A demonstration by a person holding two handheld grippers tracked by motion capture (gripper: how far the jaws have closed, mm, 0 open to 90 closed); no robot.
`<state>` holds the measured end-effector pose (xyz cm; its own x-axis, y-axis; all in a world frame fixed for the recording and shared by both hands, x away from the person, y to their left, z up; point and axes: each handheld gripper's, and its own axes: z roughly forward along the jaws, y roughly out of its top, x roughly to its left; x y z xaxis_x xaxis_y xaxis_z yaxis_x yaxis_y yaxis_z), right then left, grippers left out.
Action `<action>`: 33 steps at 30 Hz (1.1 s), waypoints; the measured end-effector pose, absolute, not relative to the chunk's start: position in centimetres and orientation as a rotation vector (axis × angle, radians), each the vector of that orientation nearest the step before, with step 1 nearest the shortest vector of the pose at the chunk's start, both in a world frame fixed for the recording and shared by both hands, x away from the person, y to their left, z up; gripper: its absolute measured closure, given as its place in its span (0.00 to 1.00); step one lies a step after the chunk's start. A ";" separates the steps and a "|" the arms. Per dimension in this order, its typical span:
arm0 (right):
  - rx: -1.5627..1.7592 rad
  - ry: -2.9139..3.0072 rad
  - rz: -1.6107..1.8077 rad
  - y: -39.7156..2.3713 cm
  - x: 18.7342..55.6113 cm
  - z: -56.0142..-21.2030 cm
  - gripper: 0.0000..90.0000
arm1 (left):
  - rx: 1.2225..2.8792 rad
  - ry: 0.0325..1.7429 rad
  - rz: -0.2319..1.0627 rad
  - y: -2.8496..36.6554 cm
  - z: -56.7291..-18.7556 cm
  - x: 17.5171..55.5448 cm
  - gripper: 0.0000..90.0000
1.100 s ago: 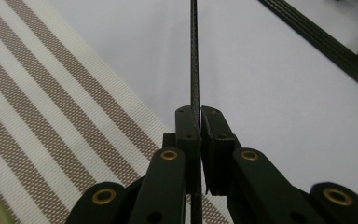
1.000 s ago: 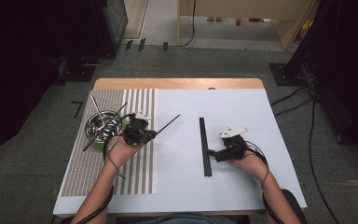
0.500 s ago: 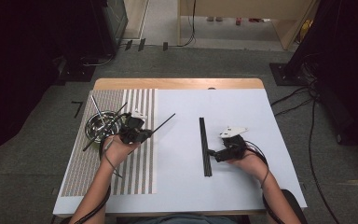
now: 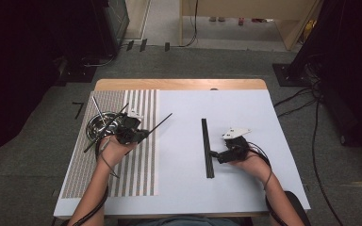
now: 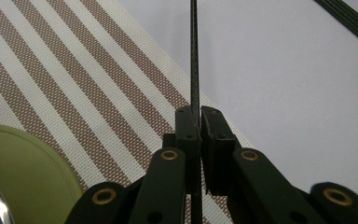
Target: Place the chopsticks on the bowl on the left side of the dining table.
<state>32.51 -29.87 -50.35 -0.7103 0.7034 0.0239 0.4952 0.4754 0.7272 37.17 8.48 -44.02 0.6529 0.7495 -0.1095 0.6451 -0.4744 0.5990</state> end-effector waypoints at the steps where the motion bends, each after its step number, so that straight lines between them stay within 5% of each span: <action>1: 1.021 2.447 1.070 -29.9 32.5 -50.4 0.12 | 2.257 1.078 0.222 8.5 -44.0 37.2 0.97; 33: 1.021 2.447 1.070 -29.9 32.5 -50.4 0.12 | 2.227 1.133 0.270 11.9 -42.5 37.2 0.97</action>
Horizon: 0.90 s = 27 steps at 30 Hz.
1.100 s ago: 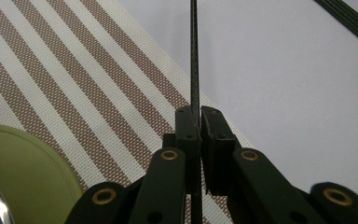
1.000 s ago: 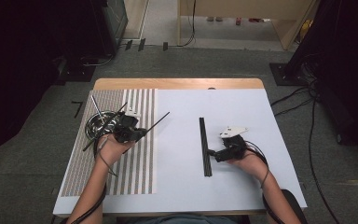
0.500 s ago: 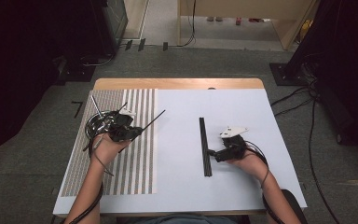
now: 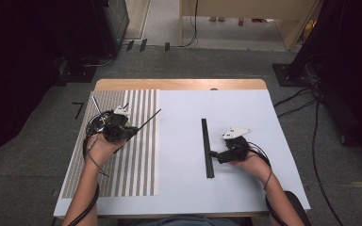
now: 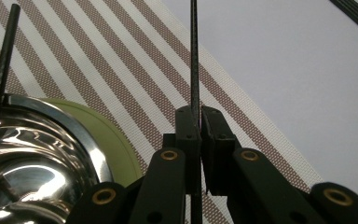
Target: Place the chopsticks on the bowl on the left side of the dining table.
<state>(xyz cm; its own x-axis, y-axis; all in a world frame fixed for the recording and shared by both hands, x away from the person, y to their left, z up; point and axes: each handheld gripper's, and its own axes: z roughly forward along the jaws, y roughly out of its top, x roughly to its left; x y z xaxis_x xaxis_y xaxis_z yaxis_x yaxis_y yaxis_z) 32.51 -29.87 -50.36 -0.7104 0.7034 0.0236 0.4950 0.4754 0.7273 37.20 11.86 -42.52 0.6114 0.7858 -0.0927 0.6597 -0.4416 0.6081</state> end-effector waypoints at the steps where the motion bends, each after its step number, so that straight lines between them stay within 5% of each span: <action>1: 1.021 2.447 1.070 -29.9 32.5 -50.4 0.12 | 2.226 1.135 0.269 11.9 -42.5 37.2 0.97; 27: 1.021 2.447 1.070 -29.9 32.5 -50.4 0.12 | 2.204 1.190 0.299 14.8 -42.0 37.1 0.97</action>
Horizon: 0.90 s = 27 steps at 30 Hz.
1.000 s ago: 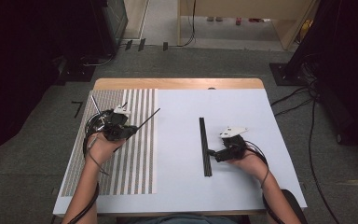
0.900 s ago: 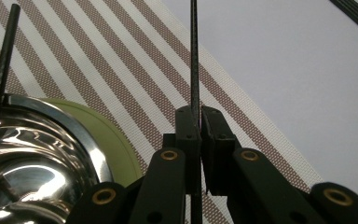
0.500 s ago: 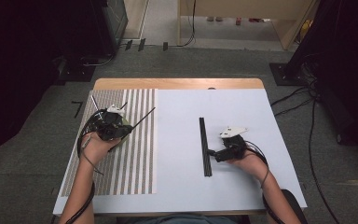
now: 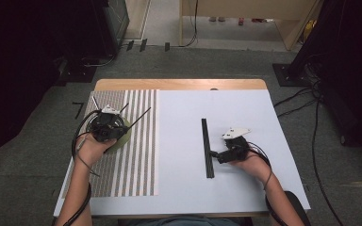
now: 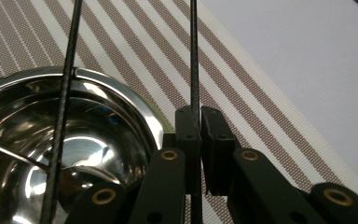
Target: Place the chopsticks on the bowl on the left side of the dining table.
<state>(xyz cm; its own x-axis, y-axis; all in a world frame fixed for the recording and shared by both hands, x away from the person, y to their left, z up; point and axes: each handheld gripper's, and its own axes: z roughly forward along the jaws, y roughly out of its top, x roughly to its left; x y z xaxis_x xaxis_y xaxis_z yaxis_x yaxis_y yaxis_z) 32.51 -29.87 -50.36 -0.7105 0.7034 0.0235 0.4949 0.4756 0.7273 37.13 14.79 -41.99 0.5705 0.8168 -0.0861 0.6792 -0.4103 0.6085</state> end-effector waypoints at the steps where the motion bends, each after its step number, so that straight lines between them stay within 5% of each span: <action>1: 1.021 2.447 1.070 -29.9 32.5 -50.4 0.12 | 2.195 1.195 0.298 14.9 -42.0 37.1 0.97; 27: 1.021 2.447 1.070 -29.9 32.5 -50.4 0.12 | 2.165 1.241 0.319 17.5 -41.9 37.2 0.97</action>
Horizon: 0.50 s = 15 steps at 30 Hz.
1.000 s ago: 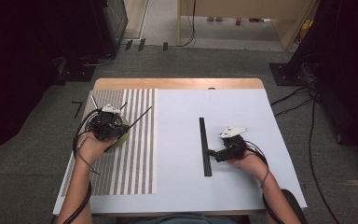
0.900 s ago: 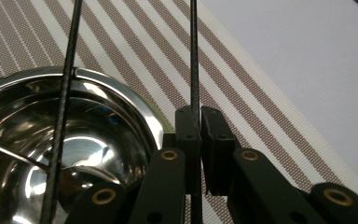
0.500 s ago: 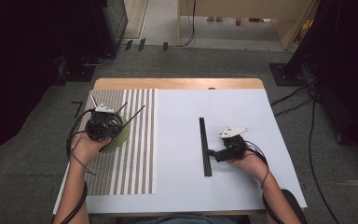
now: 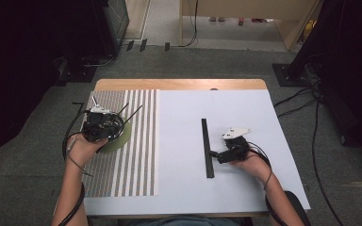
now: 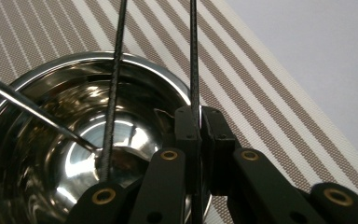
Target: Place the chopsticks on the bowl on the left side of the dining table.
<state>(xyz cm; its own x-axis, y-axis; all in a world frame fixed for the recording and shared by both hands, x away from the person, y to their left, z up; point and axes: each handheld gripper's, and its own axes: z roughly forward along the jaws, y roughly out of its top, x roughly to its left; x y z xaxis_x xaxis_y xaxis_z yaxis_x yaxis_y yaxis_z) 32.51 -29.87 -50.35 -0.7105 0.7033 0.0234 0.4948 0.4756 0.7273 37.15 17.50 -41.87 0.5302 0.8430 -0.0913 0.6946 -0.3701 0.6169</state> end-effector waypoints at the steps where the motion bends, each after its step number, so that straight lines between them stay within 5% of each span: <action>1: 1.021 2.447 1.070 -29.9 32.5 -50.4 0.12 | 2.167 1.246 0.323 17.7 -41.9 37.2 0.97; 15: 1.021 2.446 1.070 -29.9 32.5 -50.4 0.12 | 2.159 1.246 0.344 18.5 -42.0 37.2 0.97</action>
